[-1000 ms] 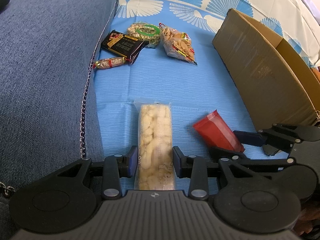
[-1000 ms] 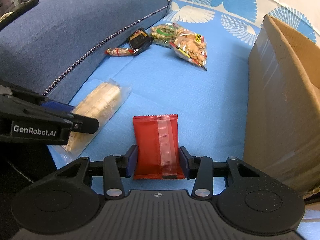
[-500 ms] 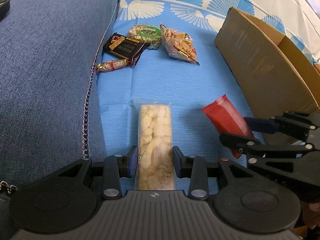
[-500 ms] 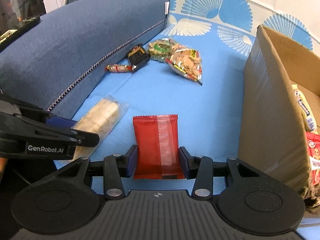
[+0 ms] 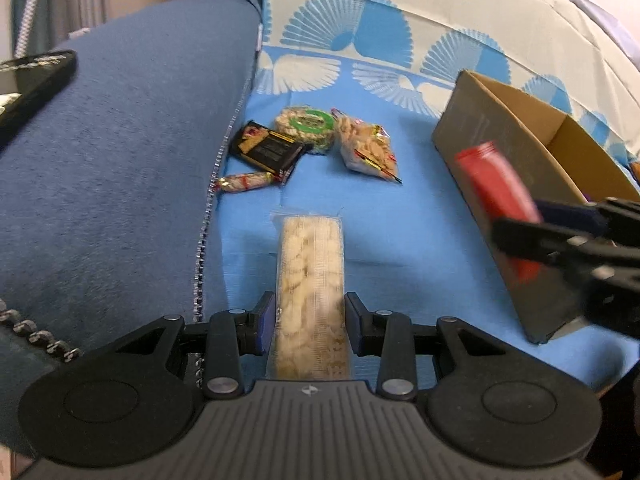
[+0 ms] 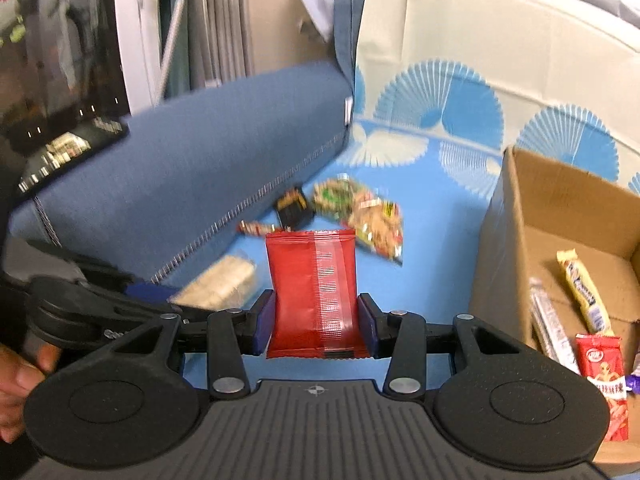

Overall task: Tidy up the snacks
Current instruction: 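Carry both bars over the box and open both tools to drop them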

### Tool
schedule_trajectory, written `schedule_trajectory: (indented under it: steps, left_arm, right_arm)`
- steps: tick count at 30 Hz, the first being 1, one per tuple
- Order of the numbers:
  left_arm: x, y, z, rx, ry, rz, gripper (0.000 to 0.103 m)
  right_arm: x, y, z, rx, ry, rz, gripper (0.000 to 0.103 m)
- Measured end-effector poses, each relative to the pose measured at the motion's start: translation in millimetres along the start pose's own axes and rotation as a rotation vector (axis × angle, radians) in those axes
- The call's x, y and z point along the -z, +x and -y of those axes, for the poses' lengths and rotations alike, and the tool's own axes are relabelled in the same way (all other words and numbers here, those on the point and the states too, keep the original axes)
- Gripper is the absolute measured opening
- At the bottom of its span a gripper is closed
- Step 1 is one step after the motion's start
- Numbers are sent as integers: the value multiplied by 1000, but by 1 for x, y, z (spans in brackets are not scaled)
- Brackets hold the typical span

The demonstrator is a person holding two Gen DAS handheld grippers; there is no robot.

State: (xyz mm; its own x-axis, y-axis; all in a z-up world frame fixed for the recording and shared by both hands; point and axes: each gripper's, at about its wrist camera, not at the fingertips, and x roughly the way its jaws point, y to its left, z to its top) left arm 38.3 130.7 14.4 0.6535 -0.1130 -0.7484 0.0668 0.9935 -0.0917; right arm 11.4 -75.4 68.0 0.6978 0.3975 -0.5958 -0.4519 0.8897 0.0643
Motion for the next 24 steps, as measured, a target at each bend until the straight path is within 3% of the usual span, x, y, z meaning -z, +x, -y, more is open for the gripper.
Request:
schedule_trajectory:
  steps: [6, 14, 19, 24]
  left_arm:
    - [-2, -12, 7, -31, -63, -25, 40]
    - [-35, -17, 60, 0, -27, 20, 40]
    - [-61, -16, 112, 72, -4, 62, 40]
    - [-77, -11, 169, 153, 38, 83, 40]
  right_arm:
    - [-9, -31, 16, -26, 9, 102, 45]
    - [-24, -64, 57, 33, 113, 241, 46]
    - [-26, -74, 94, 119, 289, 273, 46]
    - [-21, -77, 136, 315, 444, 243, 46]
